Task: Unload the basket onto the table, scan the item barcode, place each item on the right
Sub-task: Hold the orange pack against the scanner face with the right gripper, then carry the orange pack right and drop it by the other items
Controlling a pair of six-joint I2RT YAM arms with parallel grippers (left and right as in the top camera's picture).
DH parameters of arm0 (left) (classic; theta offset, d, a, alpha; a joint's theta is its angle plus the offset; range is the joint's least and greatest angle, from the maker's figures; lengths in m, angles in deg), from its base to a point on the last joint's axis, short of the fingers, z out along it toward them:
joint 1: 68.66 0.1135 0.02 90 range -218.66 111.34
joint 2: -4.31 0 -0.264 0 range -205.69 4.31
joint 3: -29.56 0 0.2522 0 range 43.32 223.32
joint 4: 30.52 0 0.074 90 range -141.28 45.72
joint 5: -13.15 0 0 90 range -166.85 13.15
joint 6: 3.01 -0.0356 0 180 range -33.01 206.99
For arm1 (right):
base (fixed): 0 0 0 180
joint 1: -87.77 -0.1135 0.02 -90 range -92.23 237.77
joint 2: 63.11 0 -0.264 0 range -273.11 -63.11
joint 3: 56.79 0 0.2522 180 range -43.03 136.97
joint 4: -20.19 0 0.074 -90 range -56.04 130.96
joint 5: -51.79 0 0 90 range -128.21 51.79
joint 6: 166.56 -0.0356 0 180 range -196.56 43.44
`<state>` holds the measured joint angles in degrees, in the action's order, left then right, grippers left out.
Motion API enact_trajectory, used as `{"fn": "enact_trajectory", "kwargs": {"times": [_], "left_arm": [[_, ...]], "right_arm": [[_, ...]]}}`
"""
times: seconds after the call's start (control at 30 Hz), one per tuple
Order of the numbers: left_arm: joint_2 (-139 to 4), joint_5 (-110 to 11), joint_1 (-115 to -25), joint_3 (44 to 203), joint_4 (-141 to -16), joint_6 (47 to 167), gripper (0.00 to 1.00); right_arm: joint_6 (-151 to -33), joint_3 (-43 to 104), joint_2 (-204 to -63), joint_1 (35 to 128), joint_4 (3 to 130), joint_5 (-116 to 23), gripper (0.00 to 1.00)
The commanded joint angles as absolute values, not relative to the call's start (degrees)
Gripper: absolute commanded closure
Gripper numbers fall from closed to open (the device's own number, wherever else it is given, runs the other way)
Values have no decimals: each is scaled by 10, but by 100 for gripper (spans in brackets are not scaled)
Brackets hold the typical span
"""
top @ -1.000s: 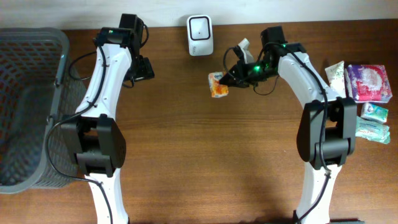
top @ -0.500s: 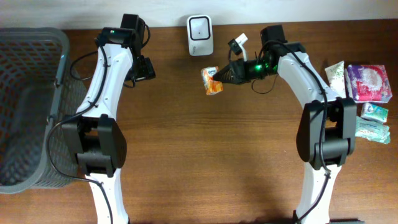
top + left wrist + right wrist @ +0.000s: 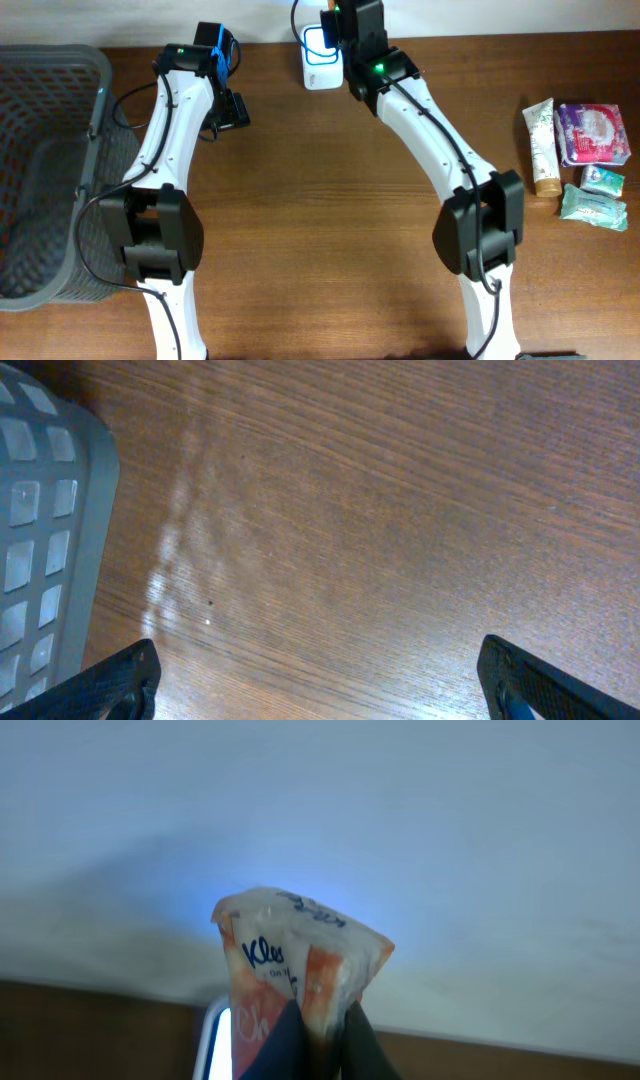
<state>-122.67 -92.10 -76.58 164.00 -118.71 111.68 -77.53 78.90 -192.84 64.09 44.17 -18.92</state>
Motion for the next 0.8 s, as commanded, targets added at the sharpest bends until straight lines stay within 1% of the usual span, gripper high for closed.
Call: {"fn": "enact_trajectory", "kwargs": {"times": [0.0,0.1,0.17,0.2,0.27,0.5,0.57,0.6,0.63,0.7,0.77], "left_arm": [[-1224,-925,-768,1650,-1189,1117,1],[-1224,-925,-768,1650,-1189,1117,1],[-1224,-925,-768,1650,-1189,1117,1],[-1224,-925,-768,1650,-1189,1117,1],[-1224,-925,-769,1650,-1189,1117,1],[-1224,-925,-768,1650,-1189,1117,1],[-1224,-925,-768,1650,-1189,1117,1],[-1224,-925,-768,1650,-1189,1117,1],[-1224,-925,-768,1650,-1189,1117,1],[-1224,-925,-768,1650,-1189,1117,1],[-1224,-925,-768,1650,-1189,1117,1]], "right_arm": [[-714,794,-1988,642,384,-200,96],[-650,794,-2027,641,358,-197,96],[-603,794,-2042,641,361,-174,96],[-559,794,-2049,642,367,-170,96],[-524,794,-2056,641,367,-170,96],[-519,794,-2059,641,406,-190,96],[-536,794,-2059,640,410,-194,96],[-553,795,-2056,641,410,-172,96],[-597,795,-2046,642,408,-107,96],[-663,795,-2025,654,417,-28,96],[-726,795,-1988,685,482,24,96]]}}
